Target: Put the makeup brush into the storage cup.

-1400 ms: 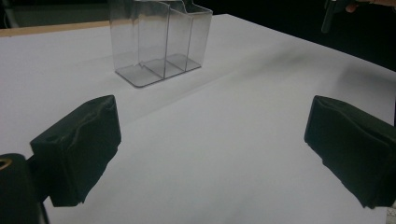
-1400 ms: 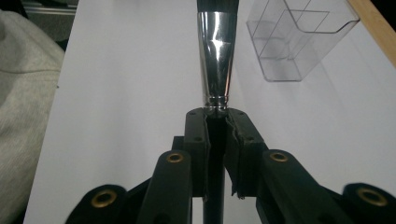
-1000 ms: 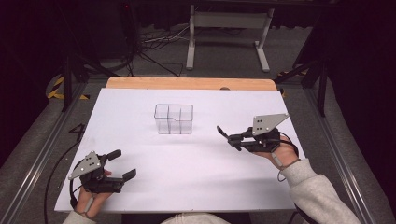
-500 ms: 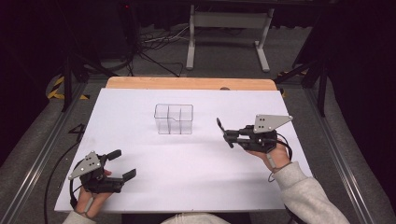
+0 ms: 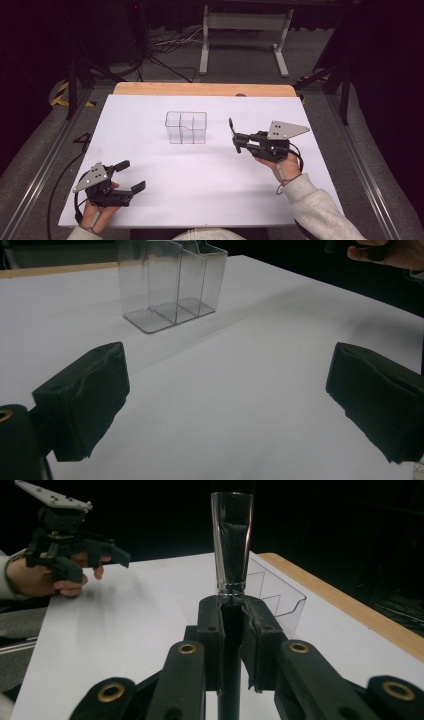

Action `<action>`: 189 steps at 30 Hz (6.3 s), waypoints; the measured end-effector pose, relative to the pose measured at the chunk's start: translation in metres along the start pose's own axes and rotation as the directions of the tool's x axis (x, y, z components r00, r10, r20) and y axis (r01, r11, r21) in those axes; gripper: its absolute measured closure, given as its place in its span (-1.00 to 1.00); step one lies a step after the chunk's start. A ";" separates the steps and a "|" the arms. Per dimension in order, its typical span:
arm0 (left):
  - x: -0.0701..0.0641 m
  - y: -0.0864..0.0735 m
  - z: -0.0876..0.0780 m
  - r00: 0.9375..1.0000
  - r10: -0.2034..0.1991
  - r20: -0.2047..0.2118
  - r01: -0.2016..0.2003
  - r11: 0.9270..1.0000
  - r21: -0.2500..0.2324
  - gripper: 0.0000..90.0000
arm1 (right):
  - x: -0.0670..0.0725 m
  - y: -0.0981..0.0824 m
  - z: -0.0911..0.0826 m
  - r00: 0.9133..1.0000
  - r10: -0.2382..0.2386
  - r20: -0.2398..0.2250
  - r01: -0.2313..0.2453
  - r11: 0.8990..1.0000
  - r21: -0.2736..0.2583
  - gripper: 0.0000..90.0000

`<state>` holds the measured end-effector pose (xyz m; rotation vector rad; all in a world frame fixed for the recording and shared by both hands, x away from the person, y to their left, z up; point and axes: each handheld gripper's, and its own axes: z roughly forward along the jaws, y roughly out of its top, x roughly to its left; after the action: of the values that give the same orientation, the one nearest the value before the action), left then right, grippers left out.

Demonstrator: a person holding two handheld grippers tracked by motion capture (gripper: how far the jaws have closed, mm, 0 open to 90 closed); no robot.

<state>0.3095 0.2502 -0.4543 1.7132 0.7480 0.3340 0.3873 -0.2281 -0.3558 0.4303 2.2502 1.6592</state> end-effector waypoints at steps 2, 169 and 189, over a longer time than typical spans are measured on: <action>0.000 0.000 0.000 1.000 0.001 0.000 -0.001 1.000 0.000 -0.90 | 0.000 0.001 0.003 1.000 0.009 0.016 -0.009 1.000 -0.017 0.77; 0.004 0.002 -0.003 1.000 -0.014 0.017 0.014 0.999 -0.032 -0.93 | -0.022 0.010 0.050 0.973 0.072 0.218 -0.055 0.995 -0.084 -0.88; 0.003 0.003 -0.003 0.999 -0.013 0.029 0.014 0.999 -0.046 -0.94 | -0.019 -0.007 -0.008 0.970 0.064 0.234 -0.059 0.998 -0.025 -0.98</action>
<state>0.3104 0.2544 -0.4514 1.6659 0.7255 0.3144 0.4006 -0.2446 -0.3586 0.6617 2.0666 1.5647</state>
